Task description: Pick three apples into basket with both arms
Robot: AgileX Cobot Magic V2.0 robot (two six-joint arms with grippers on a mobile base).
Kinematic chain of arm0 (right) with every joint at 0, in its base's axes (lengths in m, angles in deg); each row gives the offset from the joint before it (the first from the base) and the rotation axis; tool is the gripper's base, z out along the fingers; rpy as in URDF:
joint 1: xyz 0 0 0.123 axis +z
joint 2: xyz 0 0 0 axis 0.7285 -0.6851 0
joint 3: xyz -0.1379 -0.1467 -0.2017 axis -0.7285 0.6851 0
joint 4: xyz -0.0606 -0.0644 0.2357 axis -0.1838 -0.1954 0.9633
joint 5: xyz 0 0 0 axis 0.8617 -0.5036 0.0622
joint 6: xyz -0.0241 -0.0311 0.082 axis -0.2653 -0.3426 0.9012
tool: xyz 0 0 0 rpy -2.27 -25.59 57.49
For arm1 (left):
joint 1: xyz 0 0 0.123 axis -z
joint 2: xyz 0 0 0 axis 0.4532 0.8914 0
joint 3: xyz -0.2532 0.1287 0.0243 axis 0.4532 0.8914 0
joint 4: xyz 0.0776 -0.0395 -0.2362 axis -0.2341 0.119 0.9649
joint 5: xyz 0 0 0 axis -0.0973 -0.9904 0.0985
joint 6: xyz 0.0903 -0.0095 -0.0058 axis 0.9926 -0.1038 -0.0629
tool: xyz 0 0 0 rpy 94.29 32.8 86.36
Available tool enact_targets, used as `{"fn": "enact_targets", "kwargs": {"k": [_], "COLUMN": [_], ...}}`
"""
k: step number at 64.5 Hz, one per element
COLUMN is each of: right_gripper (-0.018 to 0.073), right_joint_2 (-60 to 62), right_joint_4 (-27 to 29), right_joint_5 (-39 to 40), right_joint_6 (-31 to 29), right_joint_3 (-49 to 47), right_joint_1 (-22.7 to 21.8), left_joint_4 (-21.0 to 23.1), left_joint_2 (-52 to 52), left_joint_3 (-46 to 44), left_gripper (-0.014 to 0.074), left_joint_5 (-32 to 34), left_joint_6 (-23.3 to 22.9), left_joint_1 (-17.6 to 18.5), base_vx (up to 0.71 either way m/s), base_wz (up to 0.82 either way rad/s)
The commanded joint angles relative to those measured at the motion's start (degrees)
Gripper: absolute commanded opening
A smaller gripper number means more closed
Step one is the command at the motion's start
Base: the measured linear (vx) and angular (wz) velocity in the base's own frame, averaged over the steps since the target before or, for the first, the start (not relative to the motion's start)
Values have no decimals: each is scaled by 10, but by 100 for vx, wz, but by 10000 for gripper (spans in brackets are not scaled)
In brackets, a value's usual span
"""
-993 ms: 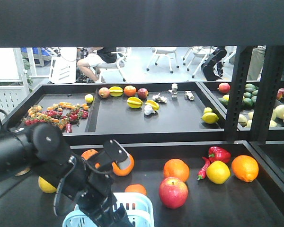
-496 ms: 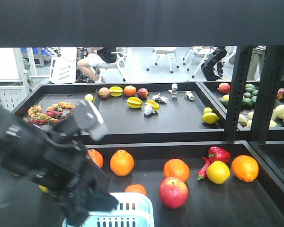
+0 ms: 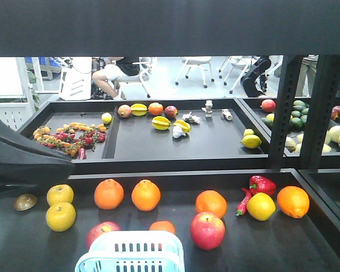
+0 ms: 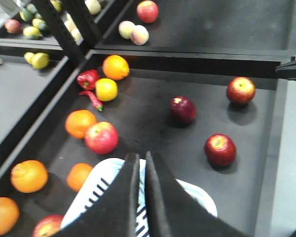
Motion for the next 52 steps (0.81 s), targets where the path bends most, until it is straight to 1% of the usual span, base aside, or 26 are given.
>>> {"fn": "enact_targets", "kwargs": {"k": [1, 12, 22, 25, 27, 29, 31, 37, 40, 41, 44, 46, 48, 50, 51, 52], "right_gripper": [-1, -1, -1, -1, -1, -1, -1, -1, -1, -1, -1, -1, -1, -1, -1, -1], "right_joint_2": [-4, -4, -4, -4, -4, -4, -4, -4, -4, -4, -4, -5, -8, -14, -22, -29], "right_joint_4": [-6, -8, -74, -82, -80, -75, -65, 1, 15, 15, 24, 39, 50, 59, 59, 56], "right_joint_5": [40, 40, 43, 66, 90, 134, 191, 380, 455, 492, 536, 523, 466, 392, 328, 284], "right_joint_6": [0, -2, -42, -48, -45, -40, -28, 35, 35, 28, 4, -1, -1, -1, -6, -11], "right_joint_3": [-1, -1, -1, -1, -1, -1, -1, -1, -1, -2, -12, -26, -48, -85, -111, -129], "right_joint_1": [-1, -1, -1, -1, -1, -1, -1, -1, -1, -1, -1, -1, -1, -1, -2, -2], "left_joint_4": [3, 4, 4, 4, 4, 4, 5, 5, 5, 5, 5, 5, 5, 5, 5, 5], "left_joint_2": [-11, -11, -11, -11, -11, -11, -11, -11, -11, -11, -11, -11, -11, -11, -11, -11], "left_joint_3": [-16, -16, -16, -16, -16, -16, -16, -16, -16, -16, -16, -16, -16, -16, -16, -16], "left_gripper": [-8, -8, -8, -8, -8, -8, -8, -8, -8, -8, -8, -8, -8, -8, -8, -8], "left_joint_5": [35, 30, 29, 29, 29, 29, 29, 29, 29, 29, 29, 29, 29, 29, 29, 29], "left_joint_6": [-4, -4, -4, -4, -4, -4, -4, -4, -4, -4, -4, -4, -4, -4, -4, -4], "left_joint_1": [3, 3, 3, 3, 3, 3, 3, 3, 3, 3, 3, 3, 3, 3, 3, 3], "base_vx": [0, 0, 0, 0, 0, 0, 0, 0, 0, 0, 0, 0, 0, 0, 0, 0], "base_wz": [0, 0, 0, 0, 0, 0, 0, 0, 0, 0, 0, 0, 0, 0, 0, 0]}}
